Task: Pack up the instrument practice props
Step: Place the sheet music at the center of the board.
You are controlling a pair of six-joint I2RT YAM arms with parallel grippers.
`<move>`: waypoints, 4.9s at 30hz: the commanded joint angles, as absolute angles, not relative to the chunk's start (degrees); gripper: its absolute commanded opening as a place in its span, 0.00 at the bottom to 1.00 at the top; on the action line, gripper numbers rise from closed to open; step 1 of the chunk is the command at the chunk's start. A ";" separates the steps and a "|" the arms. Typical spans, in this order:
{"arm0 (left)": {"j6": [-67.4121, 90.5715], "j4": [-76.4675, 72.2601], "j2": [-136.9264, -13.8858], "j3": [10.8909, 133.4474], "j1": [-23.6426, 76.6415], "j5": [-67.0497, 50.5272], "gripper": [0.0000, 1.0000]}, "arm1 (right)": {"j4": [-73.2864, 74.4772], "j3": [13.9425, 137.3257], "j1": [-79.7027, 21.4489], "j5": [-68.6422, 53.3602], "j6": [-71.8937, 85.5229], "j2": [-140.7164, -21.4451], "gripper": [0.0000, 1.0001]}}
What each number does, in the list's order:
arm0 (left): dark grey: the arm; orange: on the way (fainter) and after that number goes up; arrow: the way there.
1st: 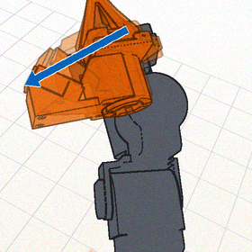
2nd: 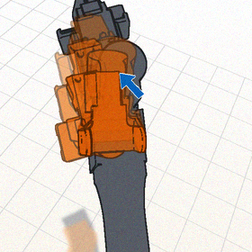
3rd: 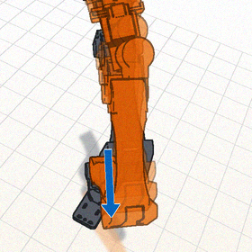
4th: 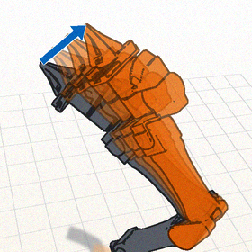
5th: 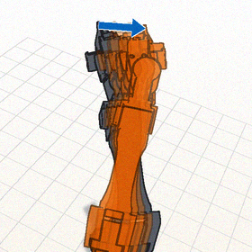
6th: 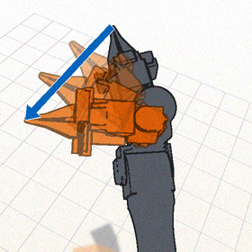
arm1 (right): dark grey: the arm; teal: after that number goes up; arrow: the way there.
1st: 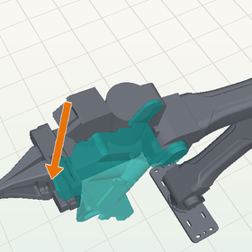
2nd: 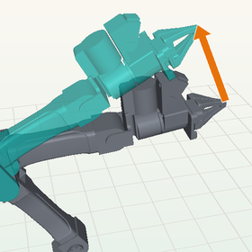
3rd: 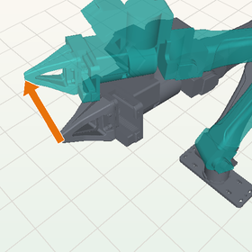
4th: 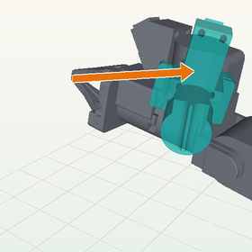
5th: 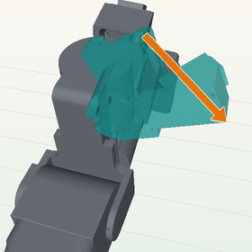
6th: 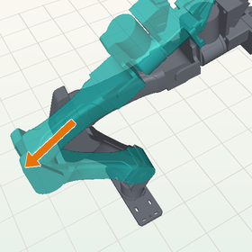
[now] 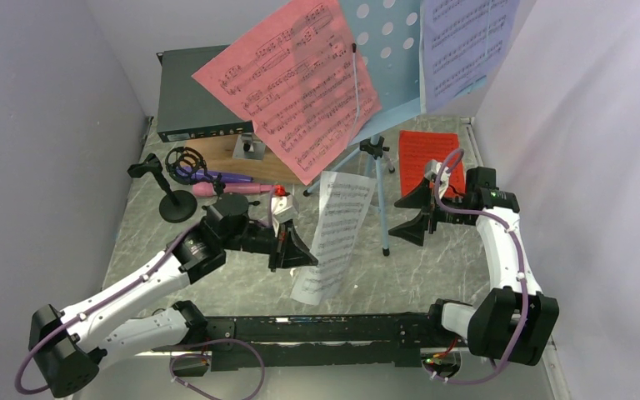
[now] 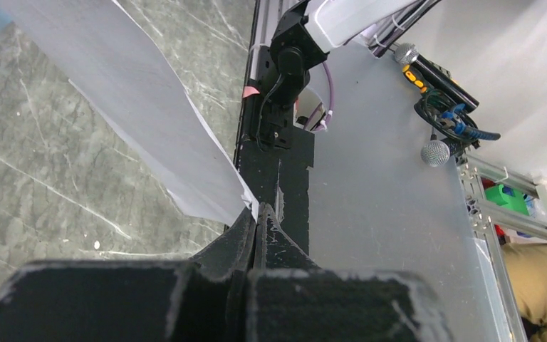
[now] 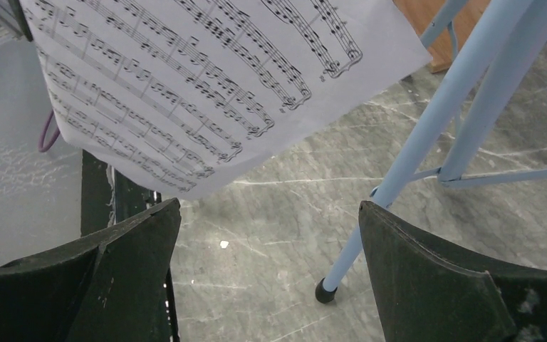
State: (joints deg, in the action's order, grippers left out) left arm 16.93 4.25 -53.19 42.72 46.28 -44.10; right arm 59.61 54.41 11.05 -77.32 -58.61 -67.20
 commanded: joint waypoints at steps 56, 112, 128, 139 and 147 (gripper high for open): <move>2.65 23.92 -60.45 56.50 51.42 -38.93 0.04 | 59.55 57.91 11.81 -81.45 -57.90 -61.70 0.00; -2.77 26.88 -46.41 48.08 44.01 -19.34 0.99 | -31.51 53.05 6.88 7.27 -56.05 -91.27 0.00; -2.55 25.98 -47.03 47.81 41.80 -21.80 0.99 | -27.49 63.49 6.26 4.97 -50.45 -101.84 0.05; -2.26 25.46 -47.03 47.72 41.06 -23.09 1.00 | -21.02 69.55 6.15 8.78 -46.65 -107.04 0.29; -1.80 24.85 -46.11 47.46 40.71 -23.97 1.00 | -19.26 68.53 6.20 9.58 -42.80 -105.32 0.57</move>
